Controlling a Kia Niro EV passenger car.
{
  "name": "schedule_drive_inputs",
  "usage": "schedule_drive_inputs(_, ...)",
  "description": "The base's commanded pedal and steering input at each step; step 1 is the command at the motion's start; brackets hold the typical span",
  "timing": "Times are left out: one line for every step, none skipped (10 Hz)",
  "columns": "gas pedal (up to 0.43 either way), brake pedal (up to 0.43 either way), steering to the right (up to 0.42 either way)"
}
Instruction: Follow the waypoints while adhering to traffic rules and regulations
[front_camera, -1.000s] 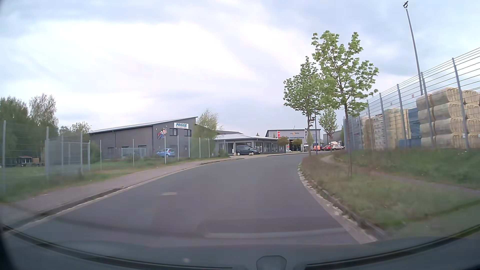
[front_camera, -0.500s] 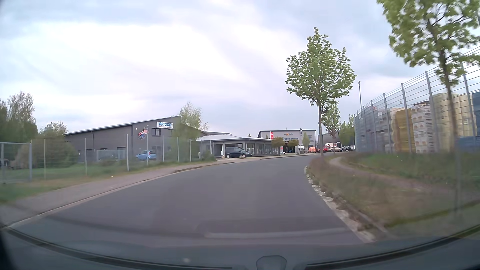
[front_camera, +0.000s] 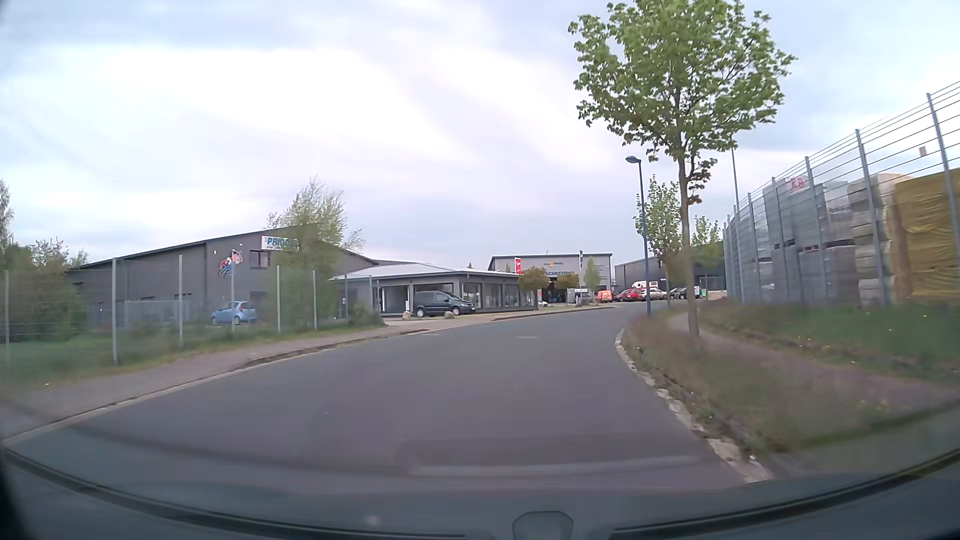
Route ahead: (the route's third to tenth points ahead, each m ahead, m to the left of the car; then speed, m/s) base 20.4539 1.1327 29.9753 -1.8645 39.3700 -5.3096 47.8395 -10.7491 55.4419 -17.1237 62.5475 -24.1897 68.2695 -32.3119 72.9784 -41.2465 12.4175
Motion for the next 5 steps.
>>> schedule_drive_inputs(0.118, 0.0, 0.043)
schedule_drive_inputs(0.118, 0.0, 0.043)
schedule_drive_inputs(0.118, 0.0, 0.044)
schedule_drive_inputs(0.11, 0.0, 0.045)
schedule_drive_inputs(0.11, 0.0, 0.046)
